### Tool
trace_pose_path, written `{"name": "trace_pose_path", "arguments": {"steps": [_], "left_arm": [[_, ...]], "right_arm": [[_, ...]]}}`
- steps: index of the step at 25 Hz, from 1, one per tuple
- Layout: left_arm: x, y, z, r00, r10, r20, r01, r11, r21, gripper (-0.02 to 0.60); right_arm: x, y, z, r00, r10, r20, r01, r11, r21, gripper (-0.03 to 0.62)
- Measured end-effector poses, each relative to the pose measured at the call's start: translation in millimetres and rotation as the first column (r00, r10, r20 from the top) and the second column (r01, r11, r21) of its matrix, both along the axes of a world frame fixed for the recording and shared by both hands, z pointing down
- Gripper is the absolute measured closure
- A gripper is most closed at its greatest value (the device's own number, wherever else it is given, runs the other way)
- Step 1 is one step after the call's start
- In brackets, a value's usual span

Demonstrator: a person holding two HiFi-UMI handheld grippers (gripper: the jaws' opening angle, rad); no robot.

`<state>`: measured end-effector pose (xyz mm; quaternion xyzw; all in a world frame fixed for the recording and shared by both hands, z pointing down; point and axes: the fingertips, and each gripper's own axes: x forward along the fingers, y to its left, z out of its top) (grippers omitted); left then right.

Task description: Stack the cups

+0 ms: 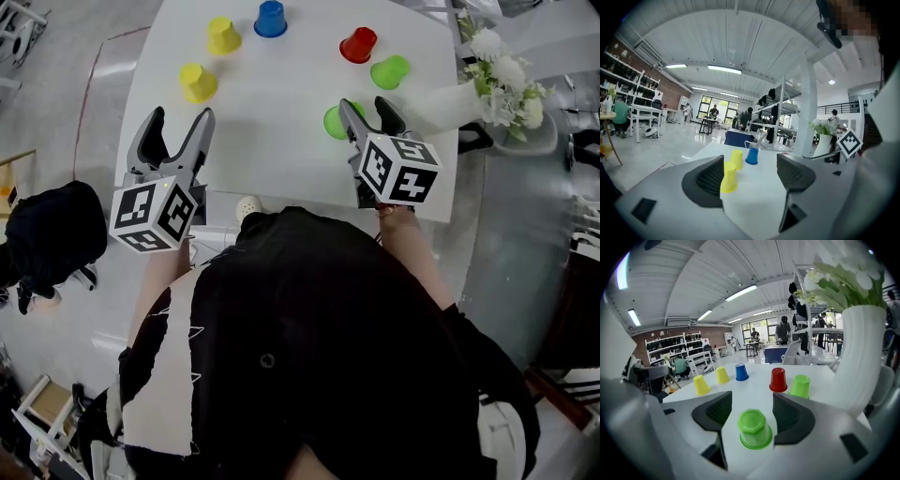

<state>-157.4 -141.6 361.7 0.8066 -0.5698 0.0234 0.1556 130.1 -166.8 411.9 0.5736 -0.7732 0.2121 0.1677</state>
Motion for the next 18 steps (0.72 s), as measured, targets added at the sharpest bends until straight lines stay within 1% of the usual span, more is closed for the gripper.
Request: {"name": "trace_pose_path", "arguments": {"steps": [5, 8, 12, 18], "left_arm": [[-9.1, -25.3, 24.3, 0.997, 0.039, 0.059, -0.036, 0.998, -0.041, 0.224], [-12.4, -40.7, 42.1, 0.995, 0.076, 0.07, -0.07, 0.995, -0.078, 0.224], [-14.6, -59.2, 63.6, 0.991, 0.118, 0.067, -0.109, 0.986, -0.123, 0.224], [-16.7, -82.8, 81.9, 0.983, 0.162, 0.09, -0.147, 0.977, -0.154, 0.232]], "right_arm": [[-5.8, -9.3, -38.8, 0.999, 0.022, 0.028, -0.025, 0.996, 0.084, 0.319], [-8.3, -13.9, -53.3, 0.999, 0.043, 0.028, -0.046, 0.993, 0.107, 0.319], [-11.6, -16.3, -56.4, 0.998, 0.067, 0.002, -0.067, 0.993, 0.102, 0.319], [-7.4, -12.8, -48.6, 0.991, 0.13, -0.024, -0.128, 0.989, 0.067, 0.319]]}}
